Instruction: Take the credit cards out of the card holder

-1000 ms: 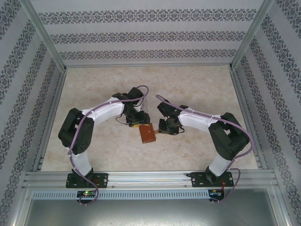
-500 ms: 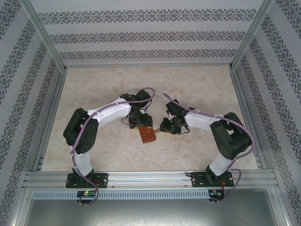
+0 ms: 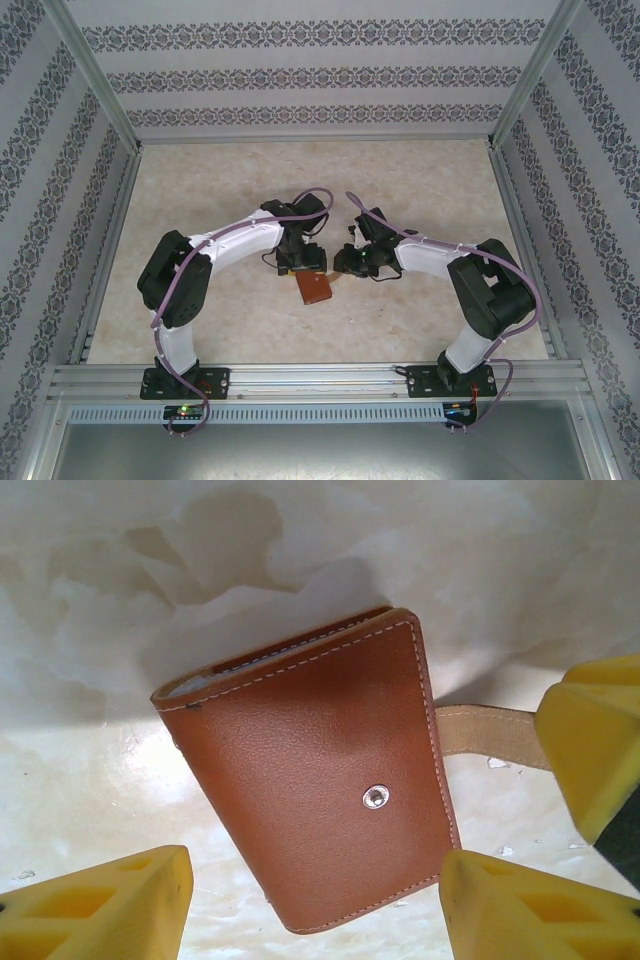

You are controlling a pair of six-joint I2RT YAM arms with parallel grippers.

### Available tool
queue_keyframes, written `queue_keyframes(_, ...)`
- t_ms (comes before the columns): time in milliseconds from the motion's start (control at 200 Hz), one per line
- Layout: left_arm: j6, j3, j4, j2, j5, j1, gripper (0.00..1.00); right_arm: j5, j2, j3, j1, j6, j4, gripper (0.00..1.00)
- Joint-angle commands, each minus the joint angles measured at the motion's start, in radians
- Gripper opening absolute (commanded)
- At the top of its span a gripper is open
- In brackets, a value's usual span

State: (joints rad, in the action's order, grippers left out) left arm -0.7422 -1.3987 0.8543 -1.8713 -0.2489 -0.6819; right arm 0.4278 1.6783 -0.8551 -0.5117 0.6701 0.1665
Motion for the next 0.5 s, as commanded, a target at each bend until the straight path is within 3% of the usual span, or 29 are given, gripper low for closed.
queue_keyframes(0, -0.019, -0.028, 0.053, -0.02, 0.026, -0.017, 0.66, 0.016, 0.016, 0.012, 0.014, -0.024, -0.012, 0.21)
queue_keyframes(190, -0.019, -0.042, 0.064, -0.032, 0.028, -0.034, 0.67, 0.035, -0.023, 0.05, 0.015, -0.016, -0.013, 0.12)
queue_keyframes(495, -0.013, -0.064, 0.062, -0.08, 0.016, -0.057, 0.75, 0.1, -0.045, 0.132, 0.015, 0.067, -0.106, 0.1)
